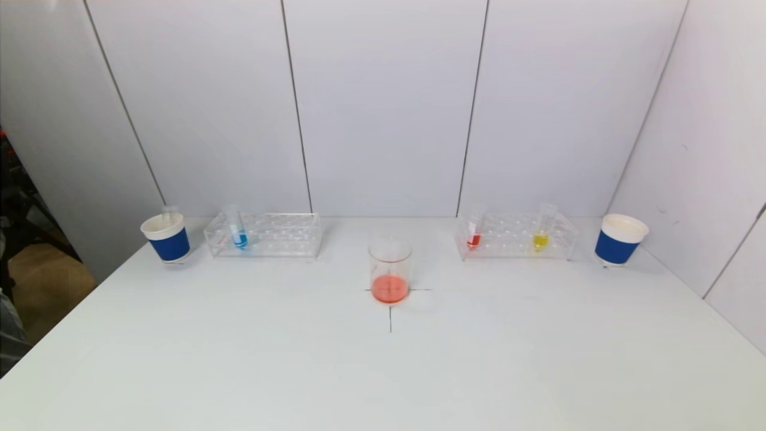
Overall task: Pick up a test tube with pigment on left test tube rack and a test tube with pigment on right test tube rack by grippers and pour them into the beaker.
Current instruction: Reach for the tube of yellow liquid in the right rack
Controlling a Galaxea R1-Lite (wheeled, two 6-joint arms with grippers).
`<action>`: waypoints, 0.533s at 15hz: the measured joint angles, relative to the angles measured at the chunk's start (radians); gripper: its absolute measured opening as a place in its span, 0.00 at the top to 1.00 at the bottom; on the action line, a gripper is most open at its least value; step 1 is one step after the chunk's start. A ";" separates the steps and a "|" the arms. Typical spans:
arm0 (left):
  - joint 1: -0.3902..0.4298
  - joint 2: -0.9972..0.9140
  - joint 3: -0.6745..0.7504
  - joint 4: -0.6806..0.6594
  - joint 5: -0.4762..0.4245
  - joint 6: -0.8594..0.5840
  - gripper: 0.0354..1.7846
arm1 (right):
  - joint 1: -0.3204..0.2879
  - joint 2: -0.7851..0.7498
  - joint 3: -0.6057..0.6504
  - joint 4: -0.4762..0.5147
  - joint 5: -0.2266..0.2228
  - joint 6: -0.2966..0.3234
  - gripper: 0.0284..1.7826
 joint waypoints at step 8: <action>-0.001 0.000 0.000 0.067 -0.016 -0.021 0.01 | 0.000 0.000 0.000 0.000 0.000 0.000 0.00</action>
